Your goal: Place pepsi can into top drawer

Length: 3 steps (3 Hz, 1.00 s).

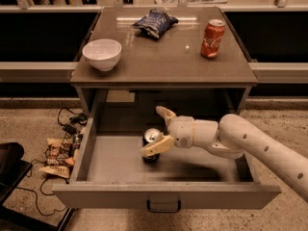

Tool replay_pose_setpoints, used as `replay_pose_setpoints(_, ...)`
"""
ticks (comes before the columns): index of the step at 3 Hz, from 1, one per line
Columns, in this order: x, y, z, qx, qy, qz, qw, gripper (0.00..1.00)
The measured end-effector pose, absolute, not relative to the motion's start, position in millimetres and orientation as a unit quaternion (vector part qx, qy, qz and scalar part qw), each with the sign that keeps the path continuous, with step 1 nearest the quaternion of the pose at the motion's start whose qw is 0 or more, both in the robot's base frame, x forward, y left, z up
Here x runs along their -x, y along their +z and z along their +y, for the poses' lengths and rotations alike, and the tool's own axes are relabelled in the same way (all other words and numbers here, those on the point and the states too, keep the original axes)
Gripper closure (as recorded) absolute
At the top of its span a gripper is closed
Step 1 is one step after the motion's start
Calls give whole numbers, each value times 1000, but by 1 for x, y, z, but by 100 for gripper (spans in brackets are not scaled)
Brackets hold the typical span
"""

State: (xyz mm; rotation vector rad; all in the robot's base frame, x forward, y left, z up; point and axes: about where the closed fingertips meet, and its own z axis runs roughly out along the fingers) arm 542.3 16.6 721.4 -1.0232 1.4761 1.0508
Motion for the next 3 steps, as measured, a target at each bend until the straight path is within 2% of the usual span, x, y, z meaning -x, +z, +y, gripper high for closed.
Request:
replay_pose_setpoints(2,-559,770,12,459,444,607,473,0)
replay_pose_setpoints(3,-577,836,-21,486,420,631,436,0)
